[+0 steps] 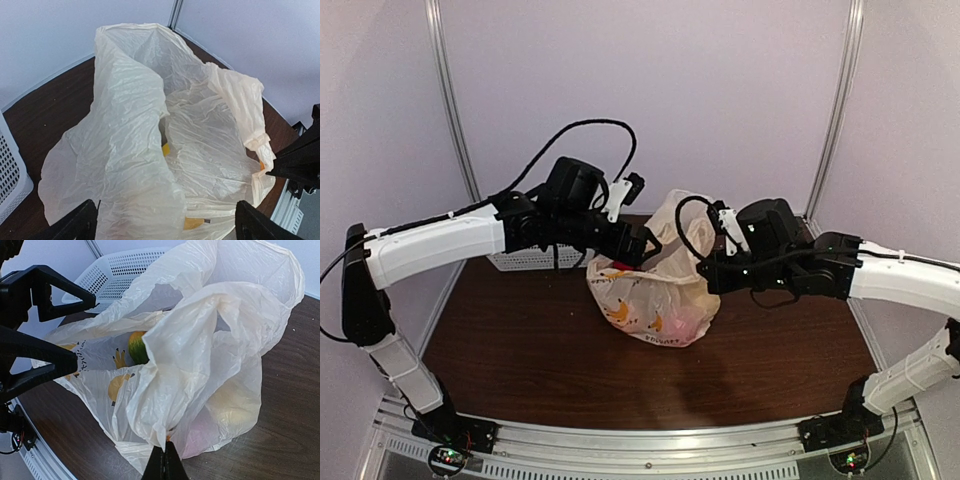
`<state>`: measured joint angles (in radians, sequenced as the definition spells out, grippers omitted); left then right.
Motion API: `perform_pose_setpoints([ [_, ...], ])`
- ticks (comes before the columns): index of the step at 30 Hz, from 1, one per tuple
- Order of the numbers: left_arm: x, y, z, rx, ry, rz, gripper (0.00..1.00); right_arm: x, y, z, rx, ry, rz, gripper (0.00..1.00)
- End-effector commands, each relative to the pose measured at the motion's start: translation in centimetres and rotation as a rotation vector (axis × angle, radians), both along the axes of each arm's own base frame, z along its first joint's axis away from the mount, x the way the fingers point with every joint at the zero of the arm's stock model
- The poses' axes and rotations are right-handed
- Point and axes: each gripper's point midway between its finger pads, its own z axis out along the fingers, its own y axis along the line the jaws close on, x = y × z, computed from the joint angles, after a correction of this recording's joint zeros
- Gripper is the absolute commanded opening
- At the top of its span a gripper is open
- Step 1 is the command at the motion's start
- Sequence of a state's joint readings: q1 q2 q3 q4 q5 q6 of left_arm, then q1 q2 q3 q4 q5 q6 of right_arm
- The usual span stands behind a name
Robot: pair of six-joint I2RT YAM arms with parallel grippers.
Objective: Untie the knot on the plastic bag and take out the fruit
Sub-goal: Open the bag opening for the takeout bag.
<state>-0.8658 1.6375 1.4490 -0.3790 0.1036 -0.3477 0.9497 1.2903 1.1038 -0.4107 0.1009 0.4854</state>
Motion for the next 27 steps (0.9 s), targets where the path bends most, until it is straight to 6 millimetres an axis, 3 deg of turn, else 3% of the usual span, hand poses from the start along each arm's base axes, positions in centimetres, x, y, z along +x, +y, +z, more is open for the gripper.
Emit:
perform_pose_setpoints([
  [1, 1.8, 0.7, -0.5, 0.107, -0.074, 0.094, 0.96, -0.9, 0.5, -0.1, 0.088, 0.027, 0.004, 0.00],
  [2, 2.1, 0.8, -0.8, 0.117, -0.074, 0.112, 0.92, -1.1, 0.4, -0.7, 0.086, 0.040, 0.004, 0.00],
  [8, 3.2, 2.2, -1.8, 0.161, -0.075, 0.213, 0.25, -2.6, -0.6, -4.9, 0.062, 0.136, -0.017, 0.00],
  [12, 3.8, 3.6, -2.2, 0.169, -0.077, 0.291, 0.01, -4.5, -1.9, -9.8, 0.029, 0.272, -0.047, 0.00],
  [15, 4.6, 5.3, -3.0, 0.125, -0.038, 0.360, 0.00, -6.7, -2.7, -13.8, -0.008, 0.377, -0.047, 0.00],
  [19, 5.5, 8.2, -3.9, 0.006, 0.014, 0.457, 0.00, -9.0, -3.1, -16.9, -0.047, 0.464, -0.029, 0.00],
  [23, 5.0, 9.2, -3.8, -0.125, 0.030, 0.445, 0.00, -11.3, -2.4, -18.6, -0.080, 0.532, 0.042, 0.00],
  [27, 3.8, 9.8, -3.5, -0.187, 0.011, 0.417, 0.00, -13.1, -0.9, -19.0, -0.102, 0.568, 0.153, 0.00],
])
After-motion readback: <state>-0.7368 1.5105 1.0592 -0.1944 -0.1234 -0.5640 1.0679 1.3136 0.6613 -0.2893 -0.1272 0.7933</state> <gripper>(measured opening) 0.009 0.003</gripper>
